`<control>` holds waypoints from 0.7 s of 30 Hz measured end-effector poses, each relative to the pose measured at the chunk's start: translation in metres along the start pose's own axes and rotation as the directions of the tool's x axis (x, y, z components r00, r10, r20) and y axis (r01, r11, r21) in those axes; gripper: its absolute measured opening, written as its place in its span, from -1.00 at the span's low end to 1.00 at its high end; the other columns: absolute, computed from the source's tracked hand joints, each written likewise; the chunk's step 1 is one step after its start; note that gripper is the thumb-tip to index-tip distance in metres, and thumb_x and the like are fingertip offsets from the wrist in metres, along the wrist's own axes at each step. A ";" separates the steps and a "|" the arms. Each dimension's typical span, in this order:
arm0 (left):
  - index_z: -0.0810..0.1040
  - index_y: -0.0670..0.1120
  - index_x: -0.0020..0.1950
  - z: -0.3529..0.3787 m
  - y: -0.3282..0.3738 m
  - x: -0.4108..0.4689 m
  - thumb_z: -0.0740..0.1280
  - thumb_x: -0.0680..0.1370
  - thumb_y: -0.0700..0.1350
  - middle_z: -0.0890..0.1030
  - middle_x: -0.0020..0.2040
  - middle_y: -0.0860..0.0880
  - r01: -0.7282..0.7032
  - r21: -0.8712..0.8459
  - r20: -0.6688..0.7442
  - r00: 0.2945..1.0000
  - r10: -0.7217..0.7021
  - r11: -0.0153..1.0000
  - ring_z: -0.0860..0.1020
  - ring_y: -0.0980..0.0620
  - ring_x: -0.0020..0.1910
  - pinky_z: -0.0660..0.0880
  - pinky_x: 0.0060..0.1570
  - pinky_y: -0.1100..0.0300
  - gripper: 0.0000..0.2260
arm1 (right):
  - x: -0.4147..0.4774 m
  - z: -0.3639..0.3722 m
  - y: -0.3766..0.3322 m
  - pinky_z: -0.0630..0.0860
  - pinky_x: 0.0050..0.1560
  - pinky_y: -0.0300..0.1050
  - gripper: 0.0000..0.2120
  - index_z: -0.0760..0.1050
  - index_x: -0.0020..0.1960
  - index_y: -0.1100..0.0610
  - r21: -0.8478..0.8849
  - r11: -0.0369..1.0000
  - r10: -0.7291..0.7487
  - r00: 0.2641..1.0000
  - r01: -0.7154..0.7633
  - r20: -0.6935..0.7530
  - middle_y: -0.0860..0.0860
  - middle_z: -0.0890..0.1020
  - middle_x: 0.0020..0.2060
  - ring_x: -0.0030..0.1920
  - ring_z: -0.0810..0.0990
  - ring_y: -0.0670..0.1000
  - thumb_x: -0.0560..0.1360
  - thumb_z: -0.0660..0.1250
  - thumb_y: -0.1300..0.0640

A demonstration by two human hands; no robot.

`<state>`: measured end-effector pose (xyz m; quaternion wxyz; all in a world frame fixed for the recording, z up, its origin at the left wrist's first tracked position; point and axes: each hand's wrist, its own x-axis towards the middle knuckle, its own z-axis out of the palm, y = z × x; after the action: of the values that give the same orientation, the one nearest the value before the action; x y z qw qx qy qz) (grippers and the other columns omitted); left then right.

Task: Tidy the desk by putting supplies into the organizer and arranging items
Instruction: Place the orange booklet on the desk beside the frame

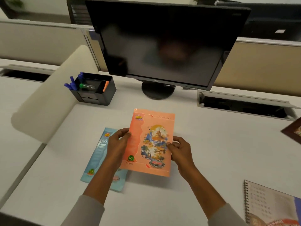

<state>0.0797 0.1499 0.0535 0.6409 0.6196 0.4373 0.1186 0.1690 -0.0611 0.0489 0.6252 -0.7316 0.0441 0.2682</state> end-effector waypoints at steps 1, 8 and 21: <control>0.68 0.15 0.09 -0.007 -0.002 0.002 0.39 0.53 0.02 0.70 0.08 0.09 -0.003 0.017 -0.019 1.000 0.003 1.000 0.67 -0.05 0.09 0.60 0.13 -0.19 -0.84 | -0.001 0.009 0.003 0.67 -0.03 0.18 -0.79 0.52 0.18 0.05 -0.019 1.000 0.004 1.000 -0.004 0.001 0.00 0.72 0.00 -0.10 0.74 0.01 0.55 0.39 0.15; 0.61 0.00 0.30 -0.039 -0.017 0.002 0.33 0.60 -0.02 0.64 0.21 -0.01 0.008 0.201 -0.169 0.985 0.026 0.980 0.58 -0.06 0.17 0.51 0.28 -0.12 -0.72 | -0.015 0.064 0.021 0.66 -0.05 0.00 -0.84 0.54 0.06 -0.06 -0.202 0.979 -0.044 0.999 0.039 -0.018 -0.15 0.64 -0.04 -0.06 0.67 -0.08 0.51 0.38 0.12; 0.55 -0.05 0.34 -0.067 -0.050 0.016 0.35 0.56 0.03 0.56 0.25 -0.20 0.125 0.678 -0.285 0.953 0.102 0.724 0.45 -0.28 0.25 0.39 0.24 -0.23 -0.63 | -0.007 0.136 0.083 0.64 0.03 0.07 -0.66 0.54 0.13 -0.03 -0.489 0.869 -0.027 0.994 0.075 0.103 -0.02 0.56 0.03 0.02 0.61 0.02 0.39 0.28 -0.09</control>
<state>0.0226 0.1975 0.0121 0.2908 0.7845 0.5465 0.0368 0.0842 0.0468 -0.0323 0.4266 -0.8543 -0.0741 0.2877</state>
